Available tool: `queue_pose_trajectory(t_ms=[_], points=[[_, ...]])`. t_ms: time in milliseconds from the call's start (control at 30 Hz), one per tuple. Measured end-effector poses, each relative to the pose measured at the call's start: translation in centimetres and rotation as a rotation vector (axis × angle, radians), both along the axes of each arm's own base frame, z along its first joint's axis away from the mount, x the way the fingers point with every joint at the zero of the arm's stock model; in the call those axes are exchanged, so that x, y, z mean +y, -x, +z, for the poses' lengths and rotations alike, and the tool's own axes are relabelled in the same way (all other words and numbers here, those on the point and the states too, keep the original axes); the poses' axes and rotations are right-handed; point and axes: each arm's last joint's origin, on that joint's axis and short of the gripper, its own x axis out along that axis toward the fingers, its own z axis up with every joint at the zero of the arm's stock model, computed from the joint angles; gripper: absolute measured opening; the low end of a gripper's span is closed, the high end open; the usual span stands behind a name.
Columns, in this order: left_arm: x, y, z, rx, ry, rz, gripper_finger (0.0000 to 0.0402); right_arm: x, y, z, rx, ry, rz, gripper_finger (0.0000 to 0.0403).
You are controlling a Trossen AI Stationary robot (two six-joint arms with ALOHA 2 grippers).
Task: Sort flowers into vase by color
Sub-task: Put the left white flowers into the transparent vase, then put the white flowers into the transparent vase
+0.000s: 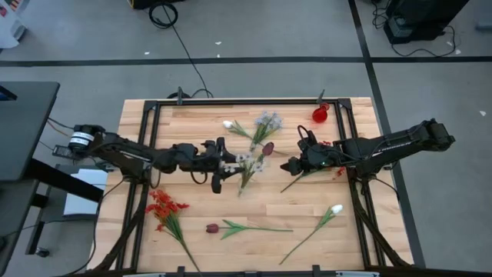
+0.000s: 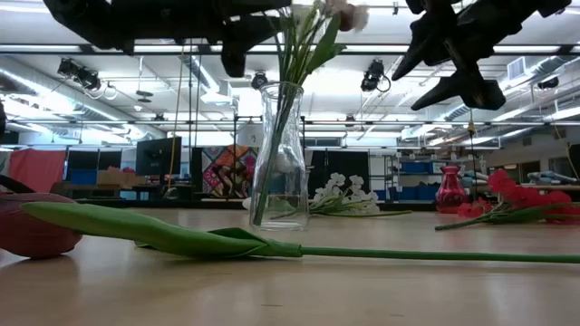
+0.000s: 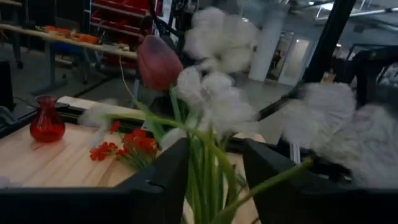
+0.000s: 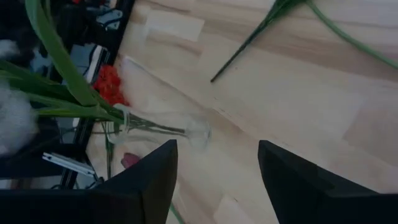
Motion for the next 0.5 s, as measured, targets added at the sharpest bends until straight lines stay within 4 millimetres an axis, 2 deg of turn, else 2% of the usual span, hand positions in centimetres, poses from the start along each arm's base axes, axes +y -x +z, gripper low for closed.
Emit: queue_pose_trajectory(t_ms=[133, 367, 500], points=[[0.1, 1.6, 1.2, 0.055, 0.007, -0.001, 0.0182, -0.1, 0.1, -0.1, 0.018, -0.049, -0.008, 0.023], [0.1, 5.4, 3.3, 0.134, 0.012, -0.025, 0.0185, -0.4, 0.9, -1.1, 0.16, -0.123, -0.006, 0.0227], [0.2, 7.4, 3.9, 0.182, 0.078, -0.036, 0.0185, -0.6, 1.4, -1.6, 0.23, -0.17, -0.051, 0.0226]])
